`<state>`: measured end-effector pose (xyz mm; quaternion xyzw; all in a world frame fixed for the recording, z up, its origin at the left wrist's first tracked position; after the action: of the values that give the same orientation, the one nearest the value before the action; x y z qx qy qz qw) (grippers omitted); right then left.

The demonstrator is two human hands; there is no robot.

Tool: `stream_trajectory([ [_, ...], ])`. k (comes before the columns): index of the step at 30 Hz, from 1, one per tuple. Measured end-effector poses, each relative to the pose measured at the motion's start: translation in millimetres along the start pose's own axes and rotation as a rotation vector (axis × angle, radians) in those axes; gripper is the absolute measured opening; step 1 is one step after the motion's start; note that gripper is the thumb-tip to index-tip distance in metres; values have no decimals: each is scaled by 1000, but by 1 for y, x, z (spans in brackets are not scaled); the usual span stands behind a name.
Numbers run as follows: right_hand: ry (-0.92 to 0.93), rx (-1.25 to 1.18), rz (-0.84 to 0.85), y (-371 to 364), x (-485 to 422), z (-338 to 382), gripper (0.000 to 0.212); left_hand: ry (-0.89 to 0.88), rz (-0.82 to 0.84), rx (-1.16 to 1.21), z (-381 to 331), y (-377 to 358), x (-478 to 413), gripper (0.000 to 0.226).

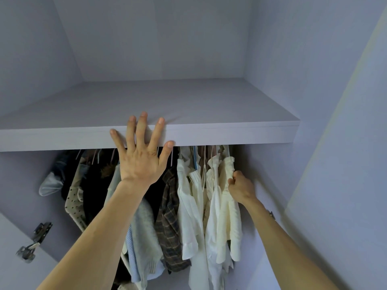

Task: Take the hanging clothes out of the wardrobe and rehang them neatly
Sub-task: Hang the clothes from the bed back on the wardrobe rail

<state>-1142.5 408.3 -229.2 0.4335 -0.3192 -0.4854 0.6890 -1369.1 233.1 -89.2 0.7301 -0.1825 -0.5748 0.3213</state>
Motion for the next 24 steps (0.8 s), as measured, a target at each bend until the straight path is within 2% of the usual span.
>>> stream_trajectory([
  [3,20,37,-6,-5,1,4,27,5,-7,0,-2,1,0,70],
  [8,52,110,18,-28,14,2,69,15,-5,-19,-3,1,-1,71],
  [11,8,97,-27,-32,19,-9,77,24,11,-34,-3,2,0,70],
  [18,-24,148,-58,-13,41,-19,76,90,159,-73,-11,22,4,71],
  [21,-2,77,-103,-1,64,-19,54,101,225,-38,-16,36,8,75],
  [24,91,-10,-158,13,92,-11,44,140,285,64,-20,50,29,79],
])
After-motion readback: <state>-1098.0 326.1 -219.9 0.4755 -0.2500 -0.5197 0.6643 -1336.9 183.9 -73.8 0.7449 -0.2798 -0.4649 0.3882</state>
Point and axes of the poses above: each hand's wrist, its own x-axis away from the middle knuckle, its own y-axis out of the back of the hand, z = x × y, the point moved 4 cm from there along -x, towards the middle knuckle, and after that the axes turned 9 degrees about x, right-handed, at the moved point
